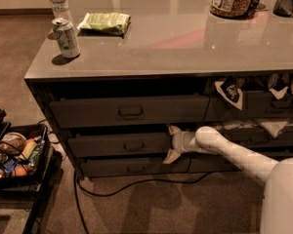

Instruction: Open middle drawer

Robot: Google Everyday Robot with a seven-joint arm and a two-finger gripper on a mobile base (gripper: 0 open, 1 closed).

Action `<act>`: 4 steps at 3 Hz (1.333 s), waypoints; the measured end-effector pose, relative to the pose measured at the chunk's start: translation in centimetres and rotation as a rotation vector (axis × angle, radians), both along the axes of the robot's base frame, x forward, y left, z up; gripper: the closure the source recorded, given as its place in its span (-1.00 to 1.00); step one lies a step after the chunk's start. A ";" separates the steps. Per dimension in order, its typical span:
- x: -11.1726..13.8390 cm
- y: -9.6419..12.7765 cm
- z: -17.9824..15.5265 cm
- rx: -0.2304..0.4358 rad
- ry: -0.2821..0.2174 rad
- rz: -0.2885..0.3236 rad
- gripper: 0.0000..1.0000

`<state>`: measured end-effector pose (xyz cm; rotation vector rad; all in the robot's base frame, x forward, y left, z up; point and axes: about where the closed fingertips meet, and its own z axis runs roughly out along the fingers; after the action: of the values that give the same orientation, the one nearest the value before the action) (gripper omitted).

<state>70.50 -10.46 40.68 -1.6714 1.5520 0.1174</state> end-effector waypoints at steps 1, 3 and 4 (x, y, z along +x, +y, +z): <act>1.1 -0.3 -0.7 0.014 -0.006 -0.019 -1.00; 1.0 0.0 -1.0 0.001 0.012 -0.013 -1.00; 0.6 0.1 -1.0 -0.008 0.036 0.001 -1.00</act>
Offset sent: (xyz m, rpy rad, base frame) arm 0.0160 -0.0113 -0.0092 0.0210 -0.0073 -0.0420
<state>71.13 -10.40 39.68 -1.6848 1.5808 0.1423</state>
